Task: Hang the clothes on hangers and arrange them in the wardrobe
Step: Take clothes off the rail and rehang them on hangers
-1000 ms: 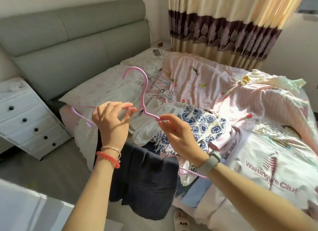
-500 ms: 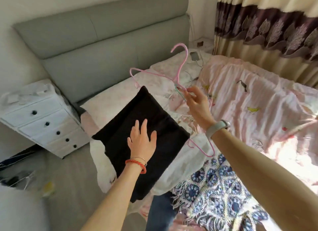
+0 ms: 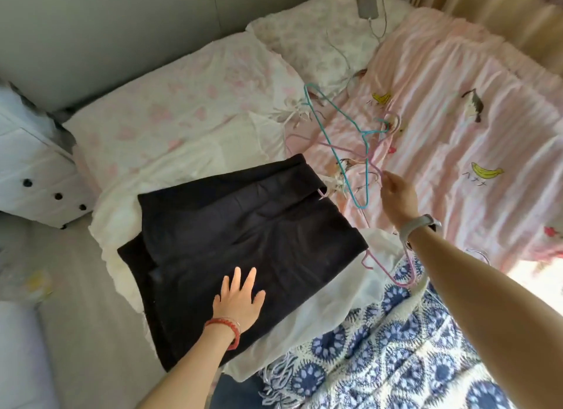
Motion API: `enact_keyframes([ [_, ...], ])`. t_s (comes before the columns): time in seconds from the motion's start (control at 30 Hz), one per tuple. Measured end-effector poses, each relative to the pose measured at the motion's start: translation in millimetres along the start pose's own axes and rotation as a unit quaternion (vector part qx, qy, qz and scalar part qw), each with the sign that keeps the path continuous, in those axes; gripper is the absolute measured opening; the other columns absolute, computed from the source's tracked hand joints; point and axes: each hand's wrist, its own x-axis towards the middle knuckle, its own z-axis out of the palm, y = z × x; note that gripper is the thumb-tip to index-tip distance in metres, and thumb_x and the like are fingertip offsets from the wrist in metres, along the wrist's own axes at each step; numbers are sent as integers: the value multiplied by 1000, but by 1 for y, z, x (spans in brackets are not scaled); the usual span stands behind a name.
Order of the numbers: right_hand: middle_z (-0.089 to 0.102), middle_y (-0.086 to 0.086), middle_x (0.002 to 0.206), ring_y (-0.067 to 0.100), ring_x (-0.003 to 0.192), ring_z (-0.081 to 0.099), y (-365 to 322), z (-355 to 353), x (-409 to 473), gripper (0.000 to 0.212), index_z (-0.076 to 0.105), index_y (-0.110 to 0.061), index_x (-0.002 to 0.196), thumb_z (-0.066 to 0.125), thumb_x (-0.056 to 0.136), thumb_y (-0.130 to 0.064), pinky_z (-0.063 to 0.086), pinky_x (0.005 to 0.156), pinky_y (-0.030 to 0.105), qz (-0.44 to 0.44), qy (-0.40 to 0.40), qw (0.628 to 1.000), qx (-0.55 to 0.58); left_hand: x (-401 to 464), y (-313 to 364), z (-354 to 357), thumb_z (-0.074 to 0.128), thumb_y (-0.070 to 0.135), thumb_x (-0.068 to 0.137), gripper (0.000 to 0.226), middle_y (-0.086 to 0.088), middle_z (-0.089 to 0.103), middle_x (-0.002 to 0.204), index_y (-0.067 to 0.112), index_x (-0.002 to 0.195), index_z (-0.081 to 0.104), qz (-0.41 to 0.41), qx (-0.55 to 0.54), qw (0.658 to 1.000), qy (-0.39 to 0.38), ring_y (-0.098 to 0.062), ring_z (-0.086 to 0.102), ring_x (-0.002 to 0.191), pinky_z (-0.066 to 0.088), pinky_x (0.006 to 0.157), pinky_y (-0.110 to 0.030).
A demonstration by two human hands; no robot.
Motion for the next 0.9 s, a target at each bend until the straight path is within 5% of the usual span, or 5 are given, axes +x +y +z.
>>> enact_keyframes([
  [0.13,57,27,93,41,92,54,29,11,4,25,57,5,102,38,95,-11,40,76,42,82,-86,988,-98,10,2,6,23,45,97,53,1,-5,156,35,145,2,-5,0,1000,-24,-26,-5,142,17,112,-49],
  [0.2,49,28,125,44,115,44,35,16,-4,36,45,1,126,38,96,-17,33,96,44,102,-120,974,-160,9,2,2,26,43,97,52,1,0,156,33,145,10,-3,-14,1000,-20,-26,-2,142,19,110,-49],
  [0.3,37,22,140,41,128,33,26,24,-25,45,33,-1,137,39,96,-18,20,106,41,77,-113,978,-156,2,-2,-11,30,39,98,50,-2,12,155,29,145,18,8,-4,1000,24,-24,7,142,22,110,-45],
  [0.57,41,19,140,31,133,32,-59,42,-130,40,43,0,133,40,94,-9,20,112,37,-88,-177,976,-88,-61,-32,-52,35,34,96,46,-5,33,147,22,141,29,1,83,968,235,-21,32,134,32,107,-40],
  [0.9,60,11,122,26,117,51,-133,65,-376,32,59,-5,119,41,92,-6,32,102,29,-260,-320,909,-67,-272,-143,58,37,30,95,37,4,52,131,23,131,43,-105,-99,936,322,-13,49,117,36,96,-26],
])
